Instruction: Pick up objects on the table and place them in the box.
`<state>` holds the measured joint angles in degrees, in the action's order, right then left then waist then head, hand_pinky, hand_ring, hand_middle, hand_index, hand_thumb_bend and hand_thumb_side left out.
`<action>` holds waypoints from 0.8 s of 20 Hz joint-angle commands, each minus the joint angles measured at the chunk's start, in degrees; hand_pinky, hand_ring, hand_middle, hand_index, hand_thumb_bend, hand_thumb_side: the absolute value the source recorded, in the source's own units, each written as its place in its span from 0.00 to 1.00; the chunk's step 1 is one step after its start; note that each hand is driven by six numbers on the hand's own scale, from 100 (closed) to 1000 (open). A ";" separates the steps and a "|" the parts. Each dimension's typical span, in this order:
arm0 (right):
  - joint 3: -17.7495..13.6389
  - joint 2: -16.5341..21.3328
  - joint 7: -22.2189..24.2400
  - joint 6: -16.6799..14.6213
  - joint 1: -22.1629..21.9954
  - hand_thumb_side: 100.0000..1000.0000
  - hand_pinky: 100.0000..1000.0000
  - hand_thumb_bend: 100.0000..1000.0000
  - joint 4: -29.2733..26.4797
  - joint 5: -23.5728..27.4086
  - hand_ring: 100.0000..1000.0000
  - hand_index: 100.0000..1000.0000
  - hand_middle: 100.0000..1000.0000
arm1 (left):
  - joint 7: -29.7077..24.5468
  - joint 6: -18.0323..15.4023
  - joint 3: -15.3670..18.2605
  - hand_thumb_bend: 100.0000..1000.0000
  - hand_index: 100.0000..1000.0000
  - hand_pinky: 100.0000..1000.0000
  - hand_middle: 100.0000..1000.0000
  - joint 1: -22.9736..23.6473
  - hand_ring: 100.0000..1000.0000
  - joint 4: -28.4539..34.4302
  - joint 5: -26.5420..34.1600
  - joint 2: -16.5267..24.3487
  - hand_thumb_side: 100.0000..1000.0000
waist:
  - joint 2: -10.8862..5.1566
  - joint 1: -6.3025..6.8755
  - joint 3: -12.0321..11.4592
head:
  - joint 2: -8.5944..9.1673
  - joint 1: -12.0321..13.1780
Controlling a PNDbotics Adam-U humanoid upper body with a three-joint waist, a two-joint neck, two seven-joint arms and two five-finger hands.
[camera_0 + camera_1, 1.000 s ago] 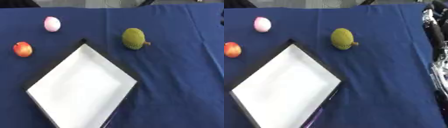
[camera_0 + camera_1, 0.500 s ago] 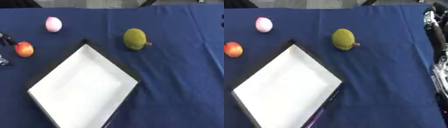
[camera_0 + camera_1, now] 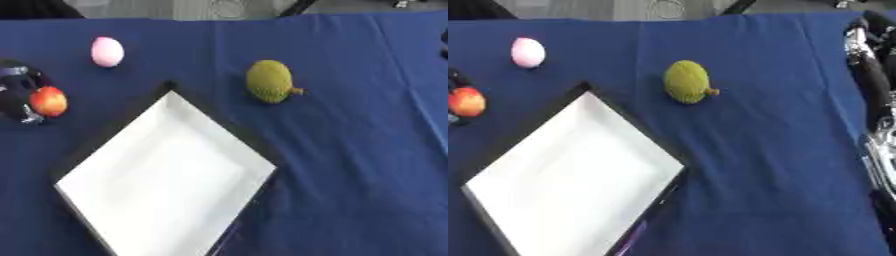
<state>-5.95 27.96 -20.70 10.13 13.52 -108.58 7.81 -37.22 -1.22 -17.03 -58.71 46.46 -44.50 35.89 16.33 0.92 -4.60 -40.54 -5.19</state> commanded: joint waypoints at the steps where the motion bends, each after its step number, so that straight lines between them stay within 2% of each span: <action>1: -0.07 0.77 0.30 0.04 0.67 0.63 0.87 0.00 -0.66 -0.20 0.86 0.88 0.84 | 2.06 1.21 1.48 0.39 0.87 0.81 0.77 -2.04 0.81 -0.69 -1.74 -0.20 0.14 | -0.05 -0.45 0.28 | 1.11 0.49; 3: 0.01 0.64 0.40 0.05 0.88 0.63 0.87 0.00 -0.73 -0.19 0.86 0.88 0.84 | 2.93 1.64 2.00 0.36 0.84 0.80 0.75 -2.23 0.80 -1.72 -2.94 -0.95 0.14 | 0.13 -0.54 0.52 | 1.27 0.64; 5: 0.03 0.57 0.38 0.10 0.95 0.63 0.87 0.00 -0.73 -0.16 0.86 0.88 0.84 | 3.49 1.60 2.30 0.29 0.79 0.78 0.72 -2.33 0.78 -2.43 -3.77 -1.38 0.14 | 0.25 -0.58 0.65 | 1.31 0.66; 8: 0.18 0.54 0.48 0.13 0.99 0.63 0.87 0.00 -0.75 -0.15 0.86 0.88 0.84 | 4.84 1.60 2.76 0.06 0.64 0.75 0.65 -2.40 0.74 -2.90 -3.58 -1.79 0.10 | 0.29 -0.63 0.68 | 1.23 0.64; 9: 0.18 0.53 0.49 0.13 1.00 0.63 0.87 0.00 -0.76 -0.15 0.86 0.88 0.84 | 5.30 1.52 2.73 0.03 0.63 0.75 0.64 -2.39 0.73 -2.68 -3.15 -1.74 0.09 | 0.28 -0.64 0.69 | 1.18 0.62; 12: 0.12 0.66 0.44 0.14 0.85 0.63 0.87 0.00 -0.75 -0.19 0.86 0.88 0.84 | 4.95 1.33 2.00 0.03 0.64 0.75 0.64 -2.14 0.73 0.86 -0.15 -0.35 0.08 | 0.17 -0.48 0.55 | 0.93 0.56; 16: 0.05 1.03 0.37 0.14 0.60 0.63 0.87 0.00 -0.70 -0.29 0.86 0.88 0.84 | 1.57 3.04 0.54 0.02 0.64 0.75 0.64 -1.89 0.73 10.60 4.15 3.36 0.06 | -0.09 -0.12 0.33 | 0.72 0.45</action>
<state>-5.58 27.53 -20.40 10.37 13.78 -108.58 7.81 -34.83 1.47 -16.49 -59.43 53.31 -41.80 36.23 16.74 0.91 -4.33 -40.07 -4.67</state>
